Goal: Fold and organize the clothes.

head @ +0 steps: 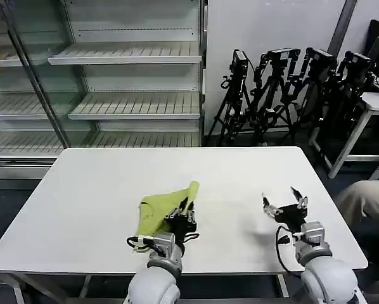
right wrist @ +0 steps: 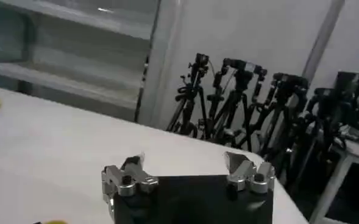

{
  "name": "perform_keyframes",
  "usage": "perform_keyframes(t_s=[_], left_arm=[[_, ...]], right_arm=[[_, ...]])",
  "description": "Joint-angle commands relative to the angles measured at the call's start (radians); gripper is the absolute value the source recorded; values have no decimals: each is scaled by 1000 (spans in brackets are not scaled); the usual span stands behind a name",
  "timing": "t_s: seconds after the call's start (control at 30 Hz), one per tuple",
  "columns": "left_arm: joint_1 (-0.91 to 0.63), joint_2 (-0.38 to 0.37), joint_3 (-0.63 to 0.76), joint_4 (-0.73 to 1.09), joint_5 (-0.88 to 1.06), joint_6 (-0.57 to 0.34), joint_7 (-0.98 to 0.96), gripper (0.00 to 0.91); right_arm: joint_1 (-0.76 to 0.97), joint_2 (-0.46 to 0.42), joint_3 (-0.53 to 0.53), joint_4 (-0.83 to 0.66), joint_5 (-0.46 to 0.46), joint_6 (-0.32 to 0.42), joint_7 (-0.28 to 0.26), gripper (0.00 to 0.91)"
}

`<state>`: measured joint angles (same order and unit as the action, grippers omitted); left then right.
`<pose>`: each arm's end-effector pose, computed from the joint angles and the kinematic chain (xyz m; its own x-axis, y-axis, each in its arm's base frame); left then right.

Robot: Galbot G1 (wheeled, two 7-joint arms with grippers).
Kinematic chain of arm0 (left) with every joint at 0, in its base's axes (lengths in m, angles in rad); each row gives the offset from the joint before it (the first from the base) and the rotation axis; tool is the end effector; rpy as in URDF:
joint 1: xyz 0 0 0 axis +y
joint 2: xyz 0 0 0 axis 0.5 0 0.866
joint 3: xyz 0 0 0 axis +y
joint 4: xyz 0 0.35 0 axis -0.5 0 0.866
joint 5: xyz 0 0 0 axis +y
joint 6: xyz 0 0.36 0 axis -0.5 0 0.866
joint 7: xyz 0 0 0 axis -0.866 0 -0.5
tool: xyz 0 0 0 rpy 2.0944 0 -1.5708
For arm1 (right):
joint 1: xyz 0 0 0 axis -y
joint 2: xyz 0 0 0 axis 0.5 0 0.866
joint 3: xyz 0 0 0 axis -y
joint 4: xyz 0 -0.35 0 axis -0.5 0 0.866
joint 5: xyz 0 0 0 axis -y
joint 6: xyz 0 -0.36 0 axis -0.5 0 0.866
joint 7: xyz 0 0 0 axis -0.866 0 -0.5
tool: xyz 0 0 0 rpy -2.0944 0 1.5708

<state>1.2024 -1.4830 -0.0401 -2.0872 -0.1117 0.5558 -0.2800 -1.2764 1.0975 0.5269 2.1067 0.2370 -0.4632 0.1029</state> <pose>0.2453 -0.1299 -0.2250 -0.9391 0.2532 0.2324 0.2515 0.9671 -0.0376 0.2679 -0.0767 -0.2139 -0.9844 -0.0294 0.1734 -0.0728 0.9657 -0.2493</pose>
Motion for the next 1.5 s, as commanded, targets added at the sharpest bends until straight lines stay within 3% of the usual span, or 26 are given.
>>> perform_keyframes(t_s=[0.03,0.07,0.23,0.43,0.53,1.23,1.5], left_arm=[[-13,-34,33,-87,-144,-18,1,907],[6,-1,0,-123,-79,-49,48,907],[52,120,-195,-209,-81,-92,146,907],[92,243,-636,5,-1,-335,384,907],[95,266,-715,98,-12,-373,433,907],[97,225,-690,94,-29,-405,449,907],[101,202,-670,100,29,-487,485,907]], right_arm=[[85,12,25,-15,25,36,-24,907],[90,20,9,-18,14,70,-17,907],[109,45,-28,-37,-16,96,-25,907],[143,65,-69,-77,-37,96,-30,907],[154,78,-77,-100,-38,104,-27,907],[126,68,-78,-84,-50,109,-18,907],[125,31,-71,-57,-51,100,-21,907]])
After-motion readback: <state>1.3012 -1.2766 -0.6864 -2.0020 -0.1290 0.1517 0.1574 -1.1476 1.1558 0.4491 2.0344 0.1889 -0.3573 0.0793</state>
